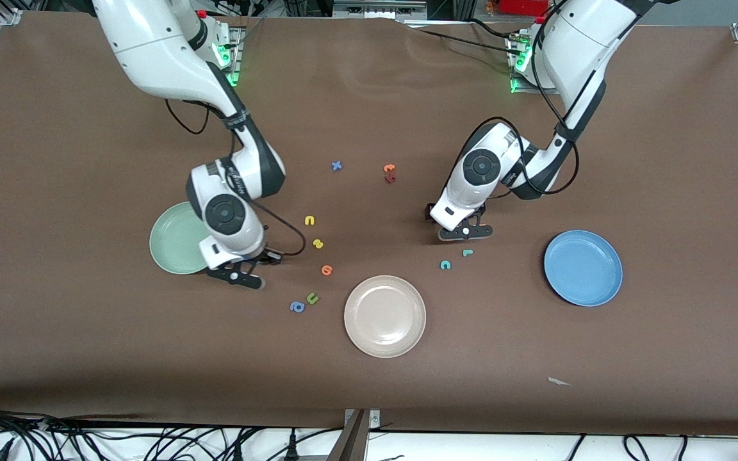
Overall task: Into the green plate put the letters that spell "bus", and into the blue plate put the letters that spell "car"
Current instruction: 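Place the teal letter on the green plate while the left gripper grasps yellow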
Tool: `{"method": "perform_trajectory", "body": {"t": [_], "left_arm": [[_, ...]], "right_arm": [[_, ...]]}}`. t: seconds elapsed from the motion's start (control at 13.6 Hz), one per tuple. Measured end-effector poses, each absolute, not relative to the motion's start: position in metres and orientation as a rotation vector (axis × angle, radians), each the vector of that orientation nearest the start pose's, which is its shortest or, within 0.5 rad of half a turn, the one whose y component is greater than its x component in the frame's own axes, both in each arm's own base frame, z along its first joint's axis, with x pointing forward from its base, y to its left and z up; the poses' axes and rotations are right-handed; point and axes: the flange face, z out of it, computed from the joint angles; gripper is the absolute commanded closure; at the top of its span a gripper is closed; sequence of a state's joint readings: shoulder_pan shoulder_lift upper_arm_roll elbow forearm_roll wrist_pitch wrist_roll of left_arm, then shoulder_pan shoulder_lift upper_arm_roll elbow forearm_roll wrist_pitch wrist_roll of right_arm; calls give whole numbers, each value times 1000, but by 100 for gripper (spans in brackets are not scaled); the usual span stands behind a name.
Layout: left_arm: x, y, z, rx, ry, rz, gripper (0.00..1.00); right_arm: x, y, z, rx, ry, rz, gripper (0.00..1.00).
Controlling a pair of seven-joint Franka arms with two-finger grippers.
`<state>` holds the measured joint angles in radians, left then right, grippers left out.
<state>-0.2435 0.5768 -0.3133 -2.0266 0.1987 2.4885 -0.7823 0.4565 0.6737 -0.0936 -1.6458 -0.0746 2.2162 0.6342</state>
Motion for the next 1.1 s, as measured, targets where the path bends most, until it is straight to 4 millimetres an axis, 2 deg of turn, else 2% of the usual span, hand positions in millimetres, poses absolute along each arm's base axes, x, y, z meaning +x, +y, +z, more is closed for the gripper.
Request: {"method": "perform_trajectory", "body": {"t": [0.22,0.37,0.44,0.59,0.73,0.81,0.95,1.1], "left_arm": [[493,-324,167,-3125,-180,150,38],[494,-325,169,-3125,-185,147,44],[496,-326,171,-3127,-186,141,46],[497,-326,171,-3127,-188,140,49],[497,-325,171,-3126,-188,142,52],[497,-325,171,-3125,-188,143,56],[497,-326,171,-3125,-187,142,62],[497,-326,172,-3126,-187,141,66]], "right_arm": [[635,191,248,-3329,241,203,86],[630,164,246,-3341,206,261,85],[625,146,235,-3349,174,287,72],[612,110,207,-3352,121,283,1],[599,92,189,-3347,125,274,1],[596,91,191,-3344,126,275,1],[594,101,211,-3320,133,270,1],[589,130,237,-3251,126,264,1]]}}
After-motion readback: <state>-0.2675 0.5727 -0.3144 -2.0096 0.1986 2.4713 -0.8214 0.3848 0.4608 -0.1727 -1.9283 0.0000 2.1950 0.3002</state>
